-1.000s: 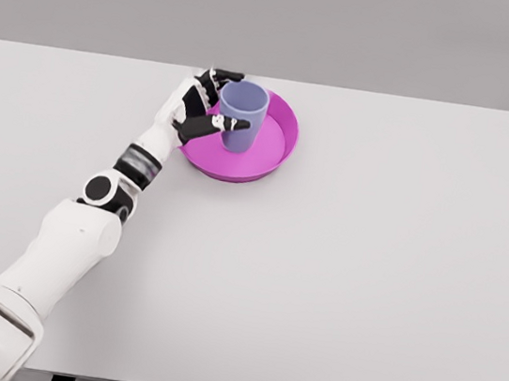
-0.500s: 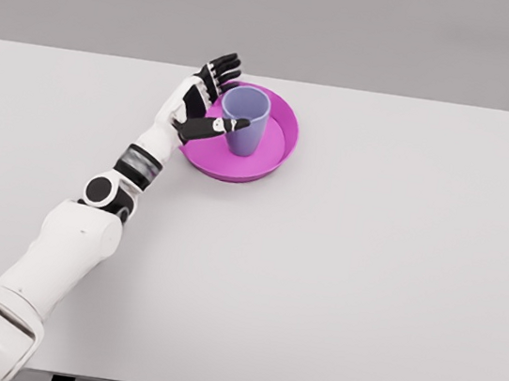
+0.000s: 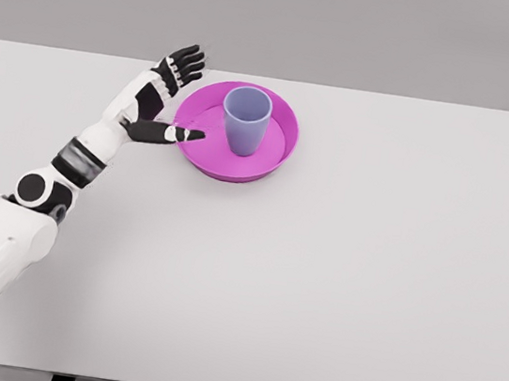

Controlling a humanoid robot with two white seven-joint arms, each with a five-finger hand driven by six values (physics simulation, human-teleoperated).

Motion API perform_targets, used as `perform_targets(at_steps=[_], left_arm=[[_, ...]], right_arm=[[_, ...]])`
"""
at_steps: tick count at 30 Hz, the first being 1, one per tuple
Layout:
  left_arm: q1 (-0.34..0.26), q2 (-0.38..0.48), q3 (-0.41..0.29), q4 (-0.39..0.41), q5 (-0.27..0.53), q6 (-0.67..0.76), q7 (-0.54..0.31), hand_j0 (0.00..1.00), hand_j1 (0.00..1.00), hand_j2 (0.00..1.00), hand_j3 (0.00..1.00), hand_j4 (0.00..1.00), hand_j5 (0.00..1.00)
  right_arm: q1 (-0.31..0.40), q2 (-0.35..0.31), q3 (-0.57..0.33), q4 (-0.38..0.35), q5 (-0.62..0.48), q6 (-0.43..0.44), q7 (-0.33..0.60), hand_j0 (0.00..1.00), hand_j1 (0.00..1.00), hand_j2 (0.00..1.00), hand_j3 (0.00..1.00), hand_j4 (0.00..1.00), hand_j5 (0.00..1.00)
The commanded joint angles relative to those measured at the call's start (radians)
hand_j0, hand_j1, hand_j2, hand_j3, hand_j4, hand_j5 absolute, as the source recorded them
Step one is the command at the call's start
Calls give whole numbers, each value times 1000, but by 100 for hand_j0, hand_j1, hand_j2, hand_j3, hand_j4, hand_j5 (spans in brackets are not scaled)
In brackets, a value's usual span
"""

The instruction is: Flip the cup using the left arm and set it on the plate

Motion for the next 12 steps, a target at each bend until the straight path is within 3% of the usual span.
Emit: perform_targets(at_steps=[1,4,5,7,9,12], left_arm=[[0,187,-55,-112,-12,0,-29,100,100,100,100,100,100],[74,375,-88,-231,-26,0,-32,100,100,100,100,100,100],[81,425,-86,-240,-84,0,-36,100,100,100,100,100,100],[112,471,-83,-258,-147,0,-30,100,100,100,100,100,100],[127,524,-86,-264,-149,0,-30,100,100,100,100,100,100],[144,527,-83,-263,-149,0,-27,100,100,100,100,100,100]], right_arm=[[0,0,0,0,1,0,0,100,100,100,100,100,100],[0,0,0,0,0,0,0,100,100,100,100,100,100],[0,0,0,0,1,0,0,100,100,100,100,100,100],[0,0,0,0,0,0,0,100,100,100,100,100,100],[0,0,0,0,1,0,0,100,100,100,100,100,100],[0,0,0,0,1,0,0,100,100,100,100,100,100]])
